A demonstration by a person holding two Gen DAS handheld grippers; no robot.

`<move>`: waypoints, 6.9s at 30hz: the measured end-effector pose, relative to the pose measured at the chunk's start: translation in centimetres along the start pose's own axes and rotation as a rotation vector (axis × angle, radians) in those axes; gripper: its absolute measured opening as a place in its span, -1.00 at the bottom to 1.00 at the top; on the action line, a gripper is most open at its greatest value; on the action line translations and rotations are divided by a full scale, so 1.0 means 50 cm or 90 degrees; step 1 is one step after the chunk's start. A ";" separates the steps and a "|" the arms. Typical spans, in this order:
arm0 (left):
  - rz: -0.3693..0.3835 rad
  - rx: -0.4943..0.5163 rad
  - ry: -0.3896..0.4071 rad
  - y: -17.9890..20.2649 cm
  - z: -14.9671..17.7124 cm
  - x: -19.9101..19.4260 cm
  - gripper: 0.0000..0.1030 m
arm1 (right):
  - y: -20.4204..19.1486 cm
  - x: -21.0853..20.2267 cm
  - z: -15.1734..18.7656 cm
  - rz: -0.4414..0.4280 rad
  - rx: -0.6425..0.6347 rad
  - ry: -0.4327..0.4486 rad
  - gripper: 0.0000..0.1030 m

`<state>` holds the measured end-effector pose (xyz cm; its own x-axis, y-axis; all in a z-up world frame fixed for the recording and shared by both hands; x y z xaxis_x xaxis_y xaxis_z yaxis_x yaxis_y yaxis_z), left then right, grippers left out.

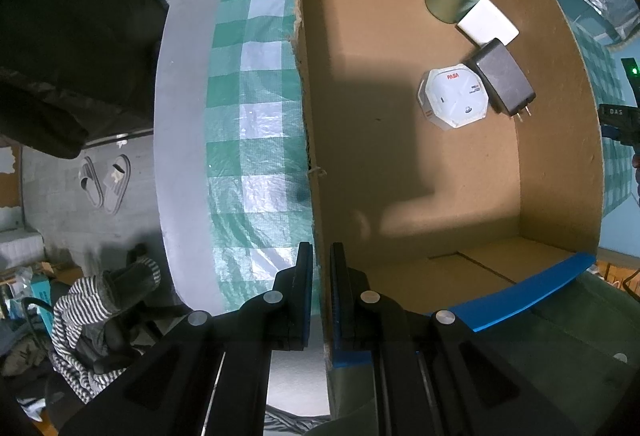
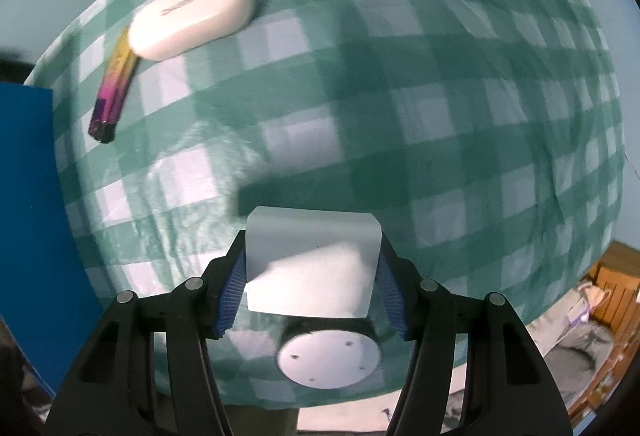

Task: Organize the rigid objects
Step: 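Lift the white square charger with the right gripper, then carry the white square charger into the box and open the right gripper, then move the right gripper toward the pink-yellow SANY lighter, then close the right gripper on the SANY lighter and lift it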

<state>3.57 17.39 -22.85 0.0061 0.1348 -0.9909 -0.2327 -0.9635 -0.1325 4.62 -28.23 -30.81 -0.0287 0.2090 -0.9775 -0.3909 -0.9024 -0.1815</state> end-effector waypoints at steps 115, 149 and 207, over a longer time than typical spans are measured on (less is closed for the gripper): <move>0.004 -0.001 0.006 -0.003 0.010 -0.005 -0.85 | -0.637 -0.144 0.045 -0.016 -0.511 0.000 0.18; 0.001 0.001 0.007 0.000 0.008 -0.007 -0.85 | -0.409 -0.179 -0.068 -0.026 -0.275 0.025 0.19; 0.001 -0.011 0.003 -0.004 0.014 0.002 -0.84 | -0.256 0.010 -0.144 0.002 -0.203 -0.044 -0.54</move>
<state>2.94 17.76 -22.91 0.0109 0.1329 -0.9911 -0.2157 -0.9675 -0.1321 16.25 -19.30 -29.76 -0.0959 0.2210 -0.9706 -0.0825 -0.9735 -0.2135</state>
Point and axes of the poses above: each gripper's, at about its wrist camera, not at the fingertips, and x roughly the way its jaws point, y to its right, z to its underside, the point moved 3 cm from there along x, roughly the way its jaws point, and after that the axes turned 8 degrees about -z, right-handed, at the moved point
